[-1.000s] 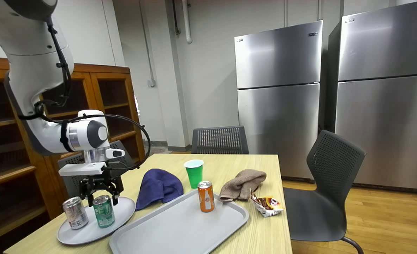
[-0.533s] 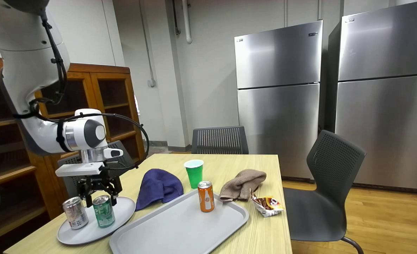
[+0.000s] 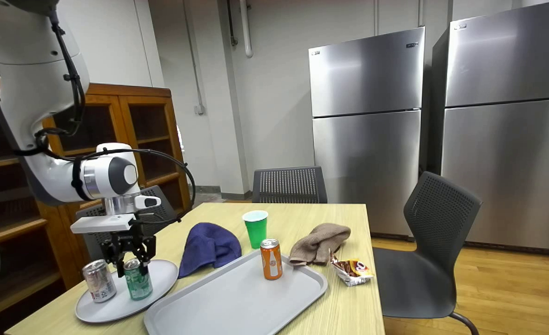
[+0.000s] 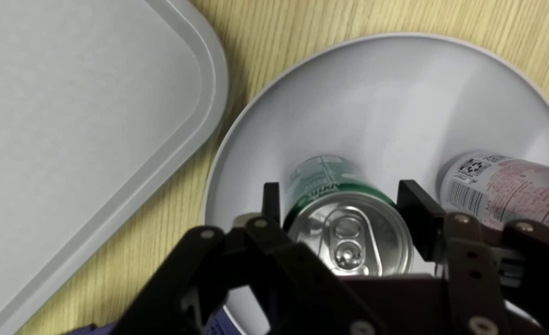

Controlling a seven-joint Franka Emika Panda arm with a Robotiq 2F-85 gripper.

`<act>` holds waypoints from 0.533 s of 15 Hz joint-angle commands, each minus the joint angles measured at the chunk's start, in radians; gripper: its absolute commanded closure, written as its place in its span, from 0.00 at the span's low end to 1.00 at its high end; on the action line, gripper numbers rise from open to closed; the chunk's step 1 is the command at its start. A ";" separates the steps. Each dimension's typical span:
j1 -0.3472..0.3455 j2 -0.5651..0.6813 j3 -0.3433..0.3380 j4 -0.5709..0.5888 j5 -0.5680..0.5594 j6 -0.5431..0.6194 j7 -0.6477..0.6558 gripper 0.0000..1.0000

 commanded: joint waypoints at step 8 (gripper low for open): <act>0.019 -0.083 -0.006 -0.011 -0.034 0.023 0.050 0.62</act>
